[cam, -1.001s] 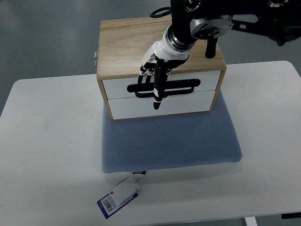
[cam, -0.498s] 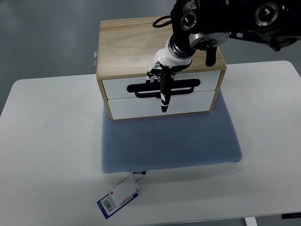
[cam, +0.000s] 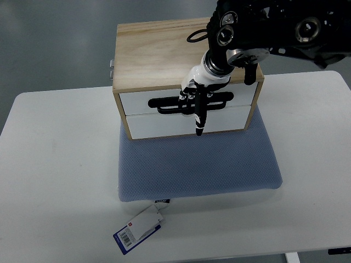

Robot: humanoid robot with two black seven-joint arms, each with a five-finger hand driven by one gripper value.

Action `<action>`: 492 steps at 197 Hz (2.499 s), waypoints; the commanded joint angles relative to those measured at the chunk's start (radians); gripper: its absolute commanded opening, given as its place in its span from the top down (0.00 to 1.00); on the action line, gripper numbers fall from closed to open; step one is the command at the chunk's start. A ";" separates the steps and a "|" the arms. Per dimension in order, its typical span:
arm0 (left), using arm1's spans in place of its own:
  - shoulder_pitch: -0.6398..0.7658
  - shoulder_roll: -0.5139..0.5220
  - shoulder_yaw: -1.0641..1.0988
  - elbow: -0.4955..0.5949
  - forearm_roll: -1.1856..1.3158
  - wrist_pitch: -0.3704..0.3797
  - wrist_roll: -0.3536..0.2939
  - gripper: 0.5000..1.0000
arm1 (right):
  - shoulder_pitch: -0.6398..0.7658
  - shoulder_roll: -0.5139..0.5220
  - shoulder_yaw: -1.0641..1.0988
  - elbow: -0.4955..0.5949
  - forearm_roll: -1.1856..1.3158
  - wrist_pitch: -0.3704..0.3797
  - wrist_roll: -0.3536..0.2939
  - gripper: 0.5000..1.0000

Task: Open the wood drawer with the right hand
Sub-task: 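Pull the upper drawer toward the robot with the right hand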

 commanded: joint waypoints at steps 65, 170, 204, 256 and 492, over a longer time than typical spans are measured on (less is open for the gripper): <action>0.000 0.000 0.000 0.000 0.000 0.000 0.000 0.00 | -0.016 -0.042 0.016 0.005 0.008 0.134 0.000 0.11; 0.000 0.000 -0.002 0.000 0.000 0.000 0.000 0.00 | 0.015 -0.108 0.028 0.084 0.059 0.224 0.000 0.11; 0.000 0.000 -0.002 0.000 0.000 0.002 0.000 0.00 | 0.017 -0.129 0.028 0.113 0.060 0.224 0.000 0.11; 0.000 0.000 -0.002 0.002 -0.001 0.002 0.000 0.00 | 0.018 -0.148 0.028 0.143 0.082 0.224 0.000 0.11; 0.000 0.000 0.002 0.002 0.000 0.002 0.000 0.00 | 0.055 -0.200 0.028 0.244 0.171 0.224 0.000 0.11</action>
